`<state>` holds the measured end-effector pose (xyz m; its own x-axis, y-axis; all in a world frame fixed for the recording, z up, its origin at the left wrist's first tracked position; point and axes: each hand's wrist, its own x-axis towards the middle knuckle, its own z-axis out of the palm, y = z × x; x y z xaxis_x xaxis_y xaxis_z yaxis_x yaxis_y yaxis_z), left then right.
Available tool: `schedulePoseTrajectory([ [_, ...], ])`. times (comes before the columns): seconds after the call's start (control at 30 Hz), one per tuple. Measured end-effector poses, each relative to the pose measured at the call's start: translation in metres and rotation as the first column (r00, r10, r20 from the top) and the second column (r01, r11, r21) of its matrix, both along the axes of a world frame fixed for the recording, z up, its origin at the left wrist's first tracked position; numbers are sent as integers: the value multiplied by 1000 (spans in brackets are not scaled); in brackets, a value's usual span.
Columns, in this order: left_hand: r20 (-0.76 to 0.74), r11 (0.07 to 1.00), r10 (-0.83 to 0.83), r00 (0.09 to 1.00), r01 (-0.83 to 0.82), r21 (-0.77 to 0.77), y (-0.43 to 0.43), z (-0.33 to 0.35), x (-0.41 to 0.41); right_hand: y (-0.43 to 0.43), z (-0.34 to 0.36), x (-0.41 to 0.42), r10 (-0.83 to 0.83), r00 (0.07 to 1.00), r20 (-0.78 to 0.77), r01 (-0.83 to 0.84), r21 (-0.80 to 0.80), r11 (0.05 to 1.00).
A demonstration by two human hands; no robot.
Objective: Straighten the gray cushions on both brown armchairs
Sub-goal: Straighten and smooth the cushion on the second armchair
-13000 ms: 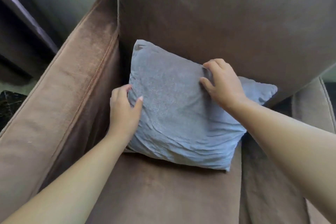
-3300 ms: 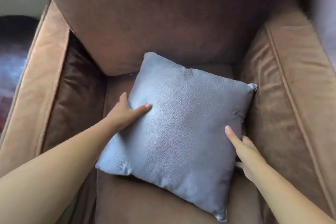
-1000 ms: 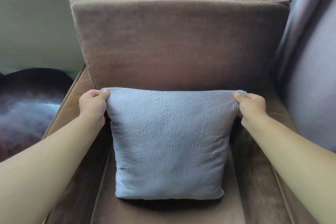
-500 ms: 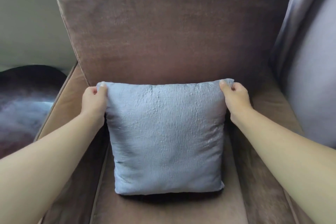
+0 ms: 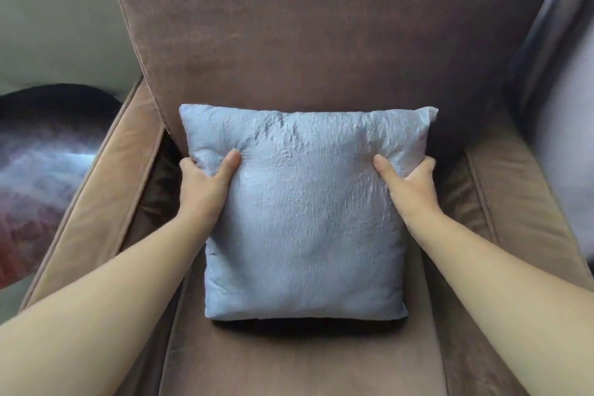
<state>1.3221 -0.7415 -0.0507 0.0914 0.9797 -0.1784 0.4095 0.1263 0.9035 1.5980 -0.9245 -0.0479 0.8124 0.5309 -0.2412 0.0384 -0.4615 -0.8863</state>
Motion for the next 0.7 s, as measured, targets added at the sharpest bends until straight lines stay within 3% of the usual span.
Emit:
schedulePoseTrajectory([
  [0.2,-18,999,-49,999,49,-21,-12,-4,-8,-15,-3,0,77,997,-12,-78,-64,995],
  [0.3,-148,983,-60,987,84,164,-25,9,-18,-32,6,-8,68,955,290,-37,-112,993],
  [0.37,-322,866,-118,939,256,429,-43,19,-28,-45,14,-21,180,815,551,-146,-104,984],
  [0.43,-574,639,-216,790,559,528,-62,18,-33,-54,15,-33,413,554,723,-307,-284,908],
  [0.47,-684,555,-253,684,682,476,-69,13,-34,-56,13,-38,535,439,722,-352,-410,841],
  [0.53,-811,546,-312,495,792,273,-68,6,-31,-53,8,-41,691,372,620,-384,-575,722],
  [0.57,-827,577,-330,455,790,204,-61,6,-28,-47,7,-39,721,383,577,-387,-609,692],
  [0.7,-827,643,-354,436,756,123,-33,4,-17,-23,5,-31,759,420,498,-389,-657,646],
])
